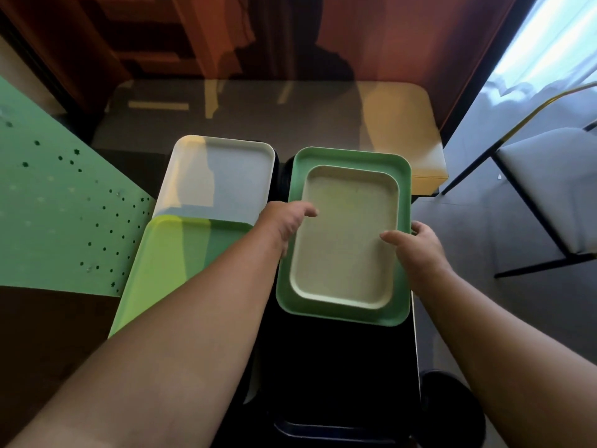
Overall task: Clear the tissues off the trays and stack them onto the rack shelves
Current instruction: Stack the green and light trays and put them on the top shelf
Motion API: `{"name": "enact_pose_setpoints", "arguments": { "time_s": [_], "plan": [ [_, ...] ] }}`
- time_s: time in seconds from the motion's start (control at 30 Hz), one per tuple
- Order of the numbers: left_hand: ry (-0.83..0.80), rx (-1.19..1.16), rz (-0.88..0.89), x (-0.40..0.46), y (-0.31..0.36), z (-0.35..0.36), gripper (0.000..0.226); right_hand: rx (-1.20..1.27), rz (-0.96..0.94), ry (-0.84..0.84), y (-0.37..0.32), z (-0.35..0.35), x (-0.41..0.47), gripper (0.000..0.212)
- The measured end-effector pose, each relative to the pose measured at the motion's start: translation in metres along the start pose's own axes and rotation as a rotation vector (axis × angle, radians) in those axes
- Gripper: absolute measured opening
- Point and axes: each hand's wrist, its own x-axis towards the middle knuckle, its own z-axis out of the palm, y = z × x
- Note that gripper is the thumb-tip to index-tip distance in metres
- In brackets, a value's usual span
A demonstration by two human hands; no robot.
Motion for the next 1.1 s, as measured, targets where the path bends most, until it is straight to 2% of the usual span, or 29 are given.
{"name": "enact_pose_setpoints", "arguments": {
  "time_s": [0.07, 0.1, 0.17, 0.2, 0.37, 0.43, 0.53, 0.63, 0.73, 0.83, 0.9, 0.97, 1.07, 1.1],
  "plan": [
    [-0.012, -0.036, -0.006, -0.006, -0.003, -0.005, 0.073, 0.051, -0.005, -0.023, -0.002, -0.003, -0.010, 0.037],
    [-0.001, -0.035, 0.021, -0.015, -0.002, -0.006, 0.083, 0.087, -0.004, -0.036, -0.002, -0.005, -0.016, 0.031],
    [0.013, -0.042, 0.097, -0.028, -0.004, -0.011, 0.108, 0.180, -0.017, -0.057, -0.002, -0.007, -0.032, 0.036],
    [0.006, -0.041, 0.129, -0.030, -0.006, -0.016, 0.110, 0.233, -0.034, -0.071, -0.002, -0.008, -0.040, 0.043],
    [-0.186, -0.019, 0.437, -0.079, -0.009, -0.046, 0.047, 0.396, -0.179, -0.166, -0.006, -0.013, -0.084, 0.063],
    [-0.237, -0.040, 0.560, -0.096, -0.016, -0.060, 0.043, 0.371, -0.264, -0.216, -0.009, -0.014, -0.098, 0.070],
    [-0.218, -0.105, 0.613, -0.116, -0.033, -0.082, 0.047, 0.286, -0.348, -0.315, -0.018, -0.013, -0.120, 0.073],
    [-0.157, -0.132, 0.571, -0.136, -0.050, -0.109, 0.056, 0.205, -0.402, -0.425, -0.024, -0.001, -0.141, 0.058],
    [-0.067, -0.119, 0.458, -0.151, -0.063, -0.139, 0.062, 0.186, -0.354, -0.484, -0.019, 0.026, -0.162, 0.060],
    [-0.005, -0.121, 0.323, -0.157, -0.078, -0.170, 0.059, 0.189, -0.230, -0.446, -0.008, 0.062, -0.180, 0.033],
    [-0.045, -0.173, 0.185, -0.155, -0.090, -0.192, 0.056, 0.192, -0.130, -0.429, 0.002, 0.087, -0.188, 0.021],
    [-0.099, -0.185, 0.055, -0.154, -0.104, -0.216, 0.058, 0.191, -0.022, -0.405, 0.010, 0.108, -0.199, 0.021],
    [-0.206, -0.133, -0.017, -0.154, -0.129, -0.246, 0.058, 0.130, 0.078, -0.377, 0.024, 0.132, -0.211, 0.024],
    [-0.234, -0.115, -0.022, -0.154, -0.137, -0.254, 0.066, 0.117, 0.096, -0.393, 0.027, 0.138, -0.215, 0.029]
  ]
}}
